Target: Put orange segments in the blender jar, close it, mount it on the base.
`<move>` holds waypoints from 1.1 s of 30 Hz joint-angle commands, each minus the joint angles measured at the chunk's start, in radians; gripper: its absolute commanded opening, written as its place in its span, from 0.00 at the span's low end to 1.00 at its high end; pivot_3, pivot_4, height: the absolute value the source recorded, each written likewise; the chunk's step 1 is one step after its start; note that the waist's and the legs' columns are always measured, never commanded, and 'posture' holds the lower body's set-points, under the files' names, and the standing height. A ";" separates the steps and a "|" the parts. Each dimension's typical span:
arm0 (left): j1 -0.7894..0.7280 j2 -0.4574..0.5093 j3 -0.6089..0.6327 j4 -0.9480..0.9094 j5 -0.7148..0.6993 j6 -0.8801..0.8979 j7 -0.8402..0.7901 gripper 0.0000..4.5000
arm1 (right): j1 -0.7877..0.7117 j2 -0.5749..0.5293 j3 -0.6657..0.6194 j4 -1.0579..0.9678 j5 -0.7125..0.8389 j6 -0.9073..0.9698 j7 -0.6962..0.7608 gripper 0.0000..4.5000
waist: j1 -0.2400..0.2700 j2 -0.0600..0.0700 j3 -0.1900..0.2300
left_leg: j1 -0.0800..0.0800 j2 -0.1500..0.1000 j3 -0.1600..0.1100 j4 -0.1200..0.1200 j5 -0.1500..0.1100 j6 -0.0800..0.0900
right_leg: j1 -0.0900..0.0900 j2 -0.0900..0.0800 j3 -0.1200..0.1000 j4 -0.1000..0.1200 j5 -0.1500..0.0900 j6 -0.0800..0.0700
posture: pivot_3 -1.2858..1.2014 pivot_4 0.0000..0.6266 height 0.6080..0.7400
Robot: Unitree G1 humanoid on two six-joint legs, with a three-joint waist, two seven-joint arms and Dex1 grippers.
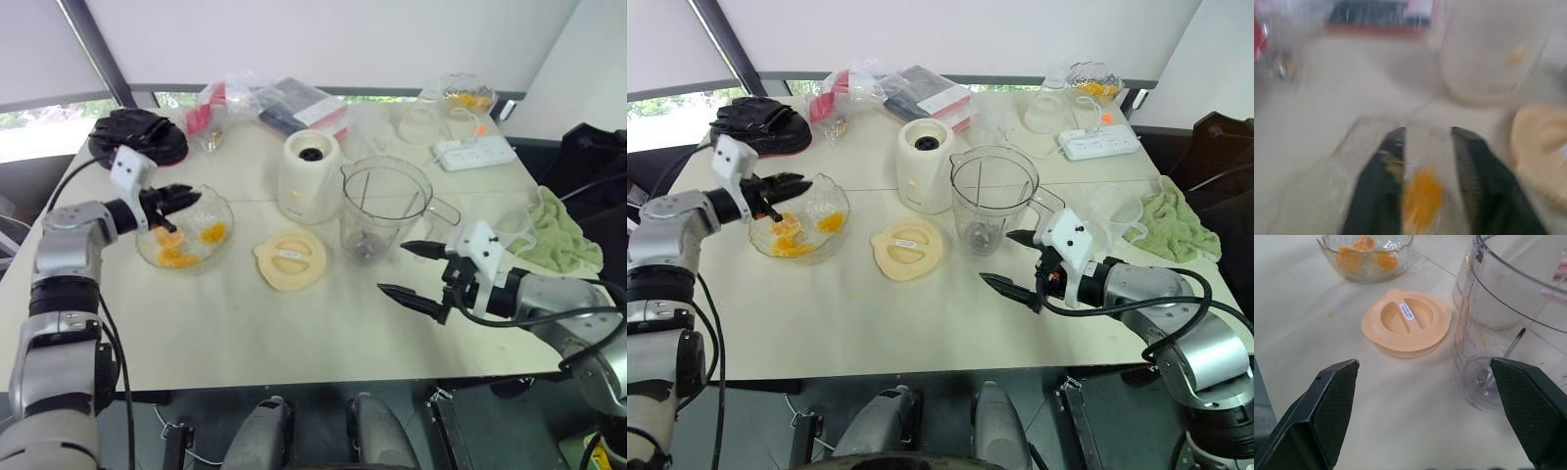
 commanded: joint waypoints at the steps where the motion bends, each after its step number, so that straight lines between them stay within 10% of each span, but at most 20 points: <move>1: -0.059 0.027 -0.039 0.071 0.050 -0.084 -0.025 0.79 | -0.001 0.020 0.004 -0.038 -0.008 -0.026 -0.017 1.00 | 0.000 0.000 0.000 | 0.000 0.000 0.000 0.000 0.000 0.000 | 0.000 0.000 0.000 0.000 0.000 0.000 | 0.52 0.24 1.00; 3: -0.077 0.024 -0.052 0.110 0.061 -0.109 -0.037 0.99 | 0.002 0.029 0.010 -0.043 -0.012 -0.026 -0.024 1.00 | 0.003 0.000 0.000 | 0.000 0.000 0.000 0.000 0.000 0.000 | 0.000 0.000 0.000 0.000 0.000 0.000 | 0.52 0.24 1.00; 33: -0.225 -0.107 -0.138 0.560 0.275 -0.274 0.218 0.99 | 0.093 0.067 -0.007 -0.120 -0.029 -0.028 -0.115 1.00 | 0.000 -0.001 0.000 | 0.000 -0.001 0.000 0.000 0.000 0.000 | 0.000 0.001 0.000 0.002 0.000 0.000 | 0.52 0.24 1.00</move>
